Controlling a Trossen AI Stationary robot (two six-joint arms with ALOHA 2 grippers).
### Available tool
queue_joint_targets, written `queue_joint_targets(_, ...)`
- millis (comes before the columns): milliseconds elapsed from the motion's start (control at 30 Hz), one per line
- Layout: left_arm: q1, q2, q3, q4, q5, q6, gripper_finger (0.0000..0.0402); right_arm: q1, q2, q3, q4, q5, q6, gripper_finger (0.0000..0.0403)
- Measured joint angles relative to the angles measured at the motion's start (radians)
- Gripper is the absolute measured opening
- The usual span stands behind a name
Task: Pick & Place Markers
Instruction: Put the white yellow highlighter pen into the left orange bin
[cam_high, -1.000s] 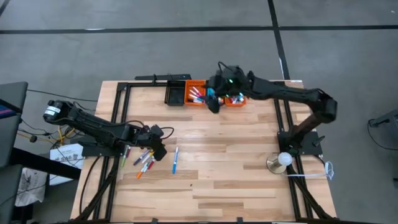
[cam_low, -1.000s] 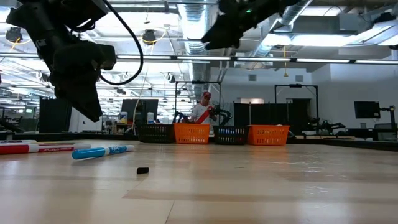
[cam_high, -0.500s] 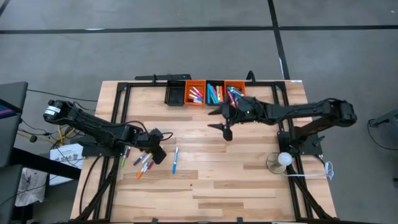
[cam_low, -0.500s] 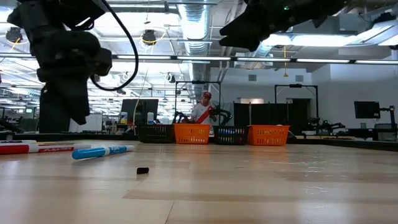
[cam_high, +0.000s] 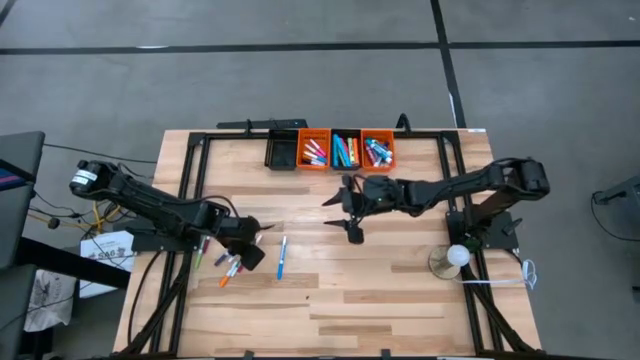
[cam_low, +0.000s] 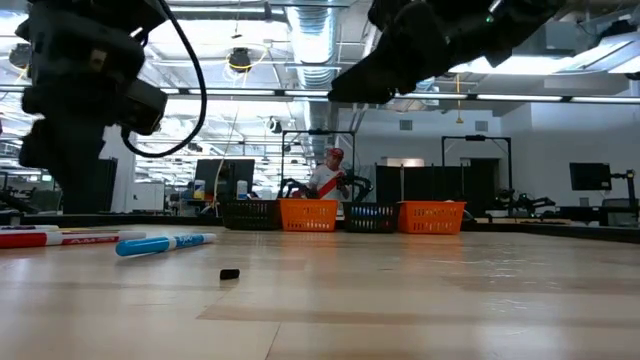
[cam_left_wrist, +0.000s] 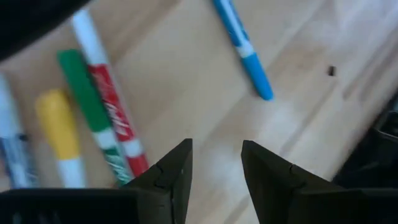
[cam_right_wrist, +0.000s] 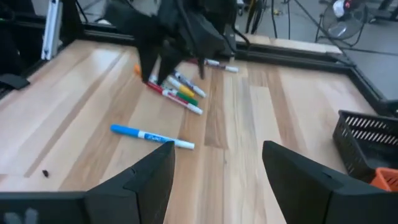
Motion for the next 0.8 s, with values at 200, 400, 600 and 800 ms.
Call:
queue_joint_targets(200, -0.100, -0.020, 0.021, 0.113, -0.063, -0.076, 0.0133, 0.004, 0.001, 0.000, -0.017, 0.000, 0.002, 0.0232)
queue_joint_targets(400, -0.249, -0.009, 0.178, 0.126, -0.227, -0.107, 0.0134, 0.050, -0.015, 0.001, -0.016, 0.004, 0.009, 0.0232)
queue_joint_targets(600, -0.335, 0.067, 0.358, 0.148, -0.355, -0.093, 0.0134, 0.076, -0.015, 0.001, -0.017, 0.049, 0.010, 0.0232)
queue_joint_targets(800, -0.366, 0.188, 0.470, 0.178, -0.348, -0.099, 0.0134, 0.081, -0.015, 0.001, -0.033, 0.050, 0.048, 0.0232)
